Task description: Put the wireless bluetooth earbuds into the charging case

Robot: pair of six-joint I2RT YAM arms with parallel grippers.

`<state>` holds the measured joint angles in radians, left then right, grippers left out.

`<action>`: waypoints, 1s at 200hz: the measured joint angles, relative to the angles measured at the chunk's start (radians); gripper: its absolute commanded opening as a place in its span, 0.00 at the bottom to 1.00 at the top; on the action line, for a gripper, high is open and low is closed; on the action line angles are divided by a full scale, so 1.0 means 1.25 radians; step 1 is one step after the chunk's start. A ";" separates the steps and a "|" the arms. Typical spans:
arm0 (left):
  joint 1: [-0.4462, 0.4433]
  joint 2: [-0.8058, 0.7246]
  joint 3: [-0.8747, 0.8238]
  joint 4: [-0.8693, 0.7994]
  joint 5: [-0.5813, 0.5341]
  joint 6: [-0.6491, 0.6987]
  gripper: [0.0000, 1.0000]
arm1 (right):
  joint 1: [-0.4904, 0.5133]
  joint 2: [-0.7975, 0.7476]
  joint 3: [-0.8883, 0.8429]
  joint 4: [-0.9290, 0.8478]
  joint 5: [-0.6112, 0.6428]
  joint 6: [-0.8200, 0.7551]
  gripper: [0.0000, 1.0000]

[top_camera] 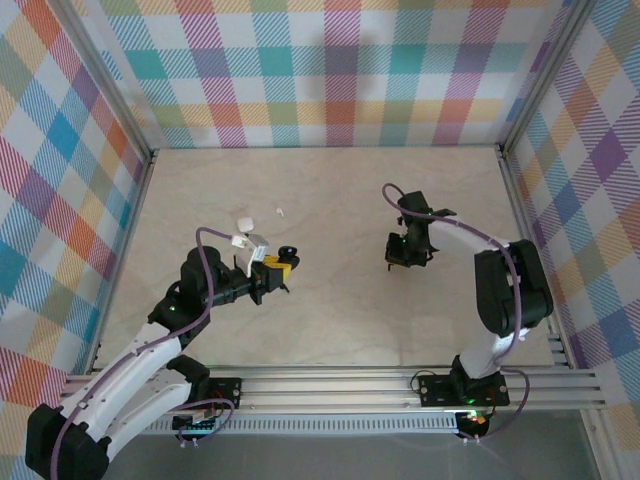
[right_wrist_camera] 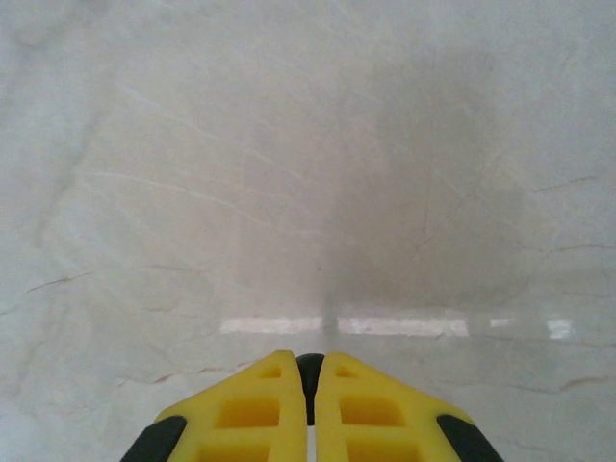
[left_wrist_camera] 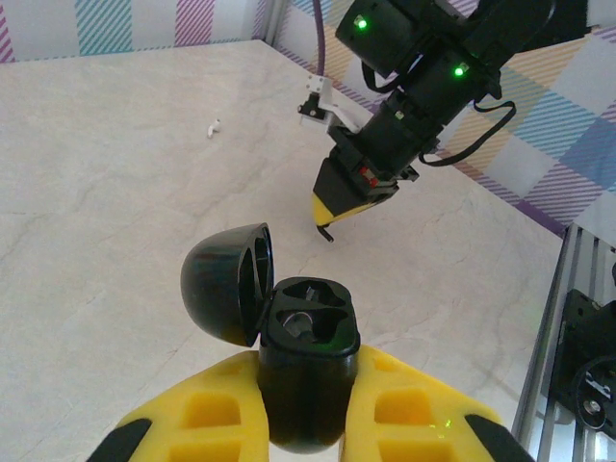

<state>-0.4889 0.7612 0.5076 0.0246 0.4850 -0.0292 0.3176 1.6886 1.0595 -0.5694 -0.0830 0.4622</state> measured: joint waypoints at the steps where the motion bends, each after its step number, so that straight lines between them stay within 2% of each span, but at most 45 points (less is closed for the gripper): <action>1: 0.000 0.000 0.000 0.000 0.000 0.000 0.00 | 0.000 -0.003 0.000 0.000 -0.001 0.000 0.00; 35: 0.000 -0.003 0.000 0.004 0.000 -0.010 0.00 | 0.000 -0.063 -0.005 0.000 -0.015 -0.005 0.00; 109: 0.000 0.030 0.000 0.095 0.010 -0.107 0.00 | 0.022 -0.203 -0.013 0.001 -0.035 -0.029 0.00; 155: 0.000 0.098 0.024 0.119 0.028 -0.154 0.00 | 0.049 -0.269 -0.033 0.021 -0.082 -0.068 0.00; 200: 0.000 0.172 0.034 0.205 0.074 -0.220 0.00 | 0.109 -0.307 -0.033 0.043 -0.127 -0.157 0.00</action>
<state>-0.4889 0.9756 0.5495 0.2813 0.5777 -0.3042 0.4534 1.3052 1.0180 -0.5159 -0.2420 0.2665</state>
